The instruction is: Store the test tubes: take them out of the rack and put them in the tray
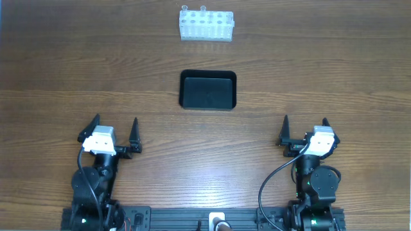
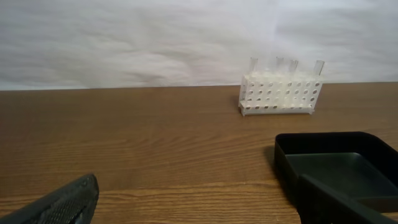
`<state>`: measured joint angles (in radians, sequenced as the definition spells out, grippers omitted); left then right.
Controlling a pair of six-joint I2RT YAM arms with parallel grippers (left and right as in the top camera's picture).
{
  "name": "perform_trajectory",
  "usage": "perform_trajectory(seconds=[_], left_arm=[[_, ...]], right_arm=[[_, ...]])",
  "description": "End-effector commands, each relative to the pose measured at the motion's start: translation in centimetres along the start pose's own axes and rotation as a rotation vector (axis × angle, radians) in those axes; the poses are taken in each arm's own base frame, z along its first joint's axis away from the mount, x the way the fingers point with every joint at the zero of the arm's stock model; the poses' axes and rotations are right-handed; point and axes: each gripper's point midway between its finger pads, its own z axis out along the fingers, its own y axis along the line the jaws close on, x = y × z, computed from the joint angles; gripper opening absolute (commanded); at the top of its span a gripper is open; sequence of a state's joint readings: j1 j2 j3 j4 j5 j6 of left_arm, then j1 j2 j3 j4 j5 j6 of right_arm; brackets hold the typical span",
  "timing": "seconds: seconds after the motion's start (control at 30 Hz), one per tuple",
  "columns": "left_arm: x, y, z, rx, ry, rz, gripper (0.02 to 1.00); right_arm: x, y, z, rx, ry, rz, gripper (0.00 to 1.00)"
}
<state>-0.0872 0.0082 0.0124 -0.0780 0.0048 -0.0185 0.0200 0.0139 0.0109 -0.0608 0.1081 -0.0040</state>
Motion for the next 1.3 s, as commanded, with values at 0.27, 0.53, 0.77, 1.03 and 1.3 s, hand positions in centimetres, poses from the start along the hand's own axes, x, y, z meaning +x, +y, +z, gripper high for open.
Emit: perform_trajectory(seconds=[0.27,0.53,0.77,1.03,1.3], left_arm=[[0.3,-0.1,0.0,0.008,0.004,0.011,1.0],[0.3,0.1,0.0,0.0,0.004,0.01,1.0],[0.3,0.9,0.0,-0.034,0.005,0.007,1.0],[0.2,1.0,0.0,-0.034,0.004,0.006,1.0],[-6.1,0.2,0.5,-0.002,-0.206,0.018,1.0]], right_arm=[[0.2,-0.1,0.0,0.01,0.0,-0.001,0.993],[0.2,-0.1,0.0,0.01,0.0,-0.001,0.991],[0.2,-0.1,0.0,0.01,0.0,-0.001,0.993],[0.2,-0.1,0.0,0.01,0.0,-0.001,0.991],[0.2,-0.1,0.0,0.01,0.0,-0.001,0.991]])
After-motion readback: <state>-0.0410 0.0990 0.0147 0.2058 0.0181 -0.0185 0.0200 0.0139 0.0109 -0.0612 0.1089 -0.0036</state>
